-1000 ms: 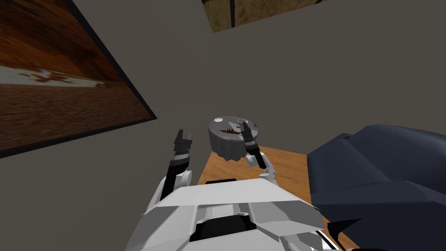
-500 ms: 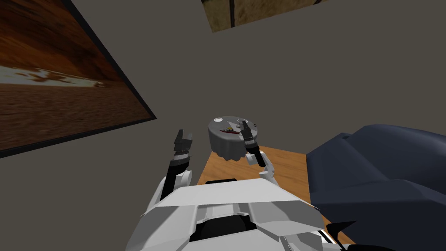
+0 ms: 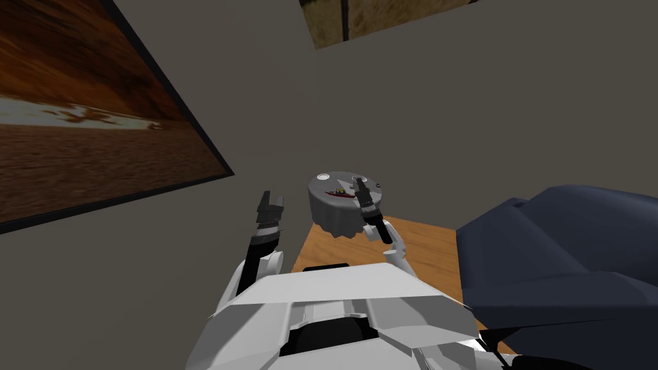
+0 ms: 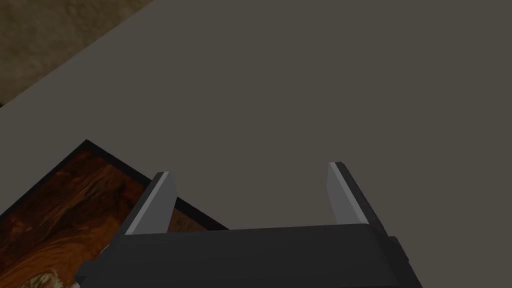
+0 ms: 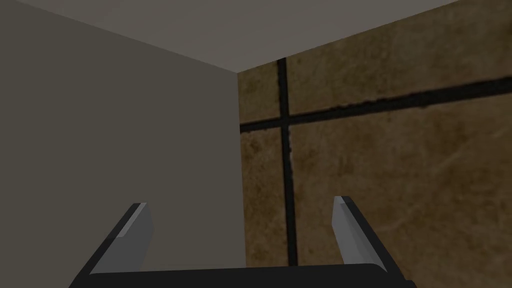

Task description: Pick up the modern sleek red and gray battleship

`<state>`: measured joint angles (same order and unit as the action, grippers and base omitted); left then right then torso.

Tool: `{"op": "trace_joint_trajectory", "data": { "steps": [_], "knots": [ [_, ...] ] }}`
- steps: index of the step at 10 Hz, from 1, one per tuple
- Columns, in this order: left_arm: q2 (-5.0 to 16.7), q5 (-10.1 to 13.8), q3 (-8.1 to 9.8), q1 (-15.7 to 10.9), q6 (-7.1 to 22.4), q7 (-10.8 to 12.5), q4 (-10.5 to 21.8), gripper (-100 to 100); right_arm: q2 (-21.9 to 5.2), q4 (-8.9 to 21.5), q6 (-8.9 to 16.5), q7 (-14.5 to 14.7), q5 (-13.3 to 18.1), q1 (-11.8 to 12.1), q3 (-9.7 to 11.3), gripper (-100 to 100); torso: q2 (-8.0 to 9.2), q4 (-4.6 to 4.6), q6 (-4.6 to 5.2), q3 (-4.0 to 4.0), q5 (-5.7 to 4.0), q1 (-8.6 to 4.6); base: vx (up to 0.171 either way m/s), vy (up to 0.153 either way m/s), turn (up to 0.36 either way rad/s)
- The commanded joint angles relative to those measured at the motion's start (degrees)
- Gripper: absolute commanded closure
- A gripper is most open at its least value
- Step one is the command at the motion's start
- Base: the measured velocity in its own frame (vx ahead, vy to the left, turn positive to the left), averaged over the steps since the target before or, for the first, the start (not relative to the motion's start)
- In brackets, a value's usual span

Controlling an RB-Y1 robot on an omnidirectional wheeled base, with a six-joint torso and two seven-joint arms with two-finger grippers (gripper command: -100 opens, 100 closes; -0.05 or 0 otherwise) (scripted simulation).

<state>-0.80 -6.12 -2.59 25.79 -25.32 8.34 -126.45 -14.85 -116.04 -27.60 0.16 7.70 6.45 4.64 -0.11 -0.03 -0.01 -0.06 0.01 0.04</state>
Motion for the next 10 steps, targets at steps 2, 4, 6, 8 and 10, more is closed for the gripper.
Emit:
{"op": "trace_joint_trajectory", "data": {
  "steps": [2, 4, 6, 8, 10],
  "knots": [
    [0.0, 0.0, 0.00, 0.0, 0.0, 0.0, 0.0, 0, -4.5, 1.6, -0.3, -1.3, 0.9, -2.2, 0.0, -100, -0.02, 0.00, 0.00, -0.01, 0.00, 0.00, 0.026, 0.013, 0.085],
    [0.0, 0.0, 0.00, 0.0, 0.0, 0.0, 0.0, 0, -6.9, 2.3, -0.5, -2.0, 1.3, -3.3, 0.1, -100, -0.03, -0.01, 0.00, -0.02, 0.00, 0.01, 0.023, 0.011, 0.075],
    [0.0, 0.0, 0.00, 0.0, 0.0, 0.0, 0.0, 0, -10.8, 3.9, -1.1, -3.8, 2.7, -5.7, 0.4, -100, 0.02, 0.00, 0.01, 0.01, 0.00, -0.01, 0.027, 0.013, 0.089],
    [0.0, 0.0, 0.00, 0.0, 0.0, 0.0, 0.0, 0, -14.0, 4.8, -1.4, -4.8, 3.6, -7.1, 0.7, -100, -0.01, -0.01, 0.02, -0.01, 0.00, 0.01, 0.025, 0.013, 0.083],
    [0.0, 0.0, 0.00, 0.0, 0.0, 0.0, 0.0, 0, -17.1, 5.7, -1.8, -6.0, 4.6, -8.5, 1.0, -100, 0.03, 0.00, 0.02, 0.01, 0.00, 0.00, 0.022, 0.011, 0.073]
  ]
}}
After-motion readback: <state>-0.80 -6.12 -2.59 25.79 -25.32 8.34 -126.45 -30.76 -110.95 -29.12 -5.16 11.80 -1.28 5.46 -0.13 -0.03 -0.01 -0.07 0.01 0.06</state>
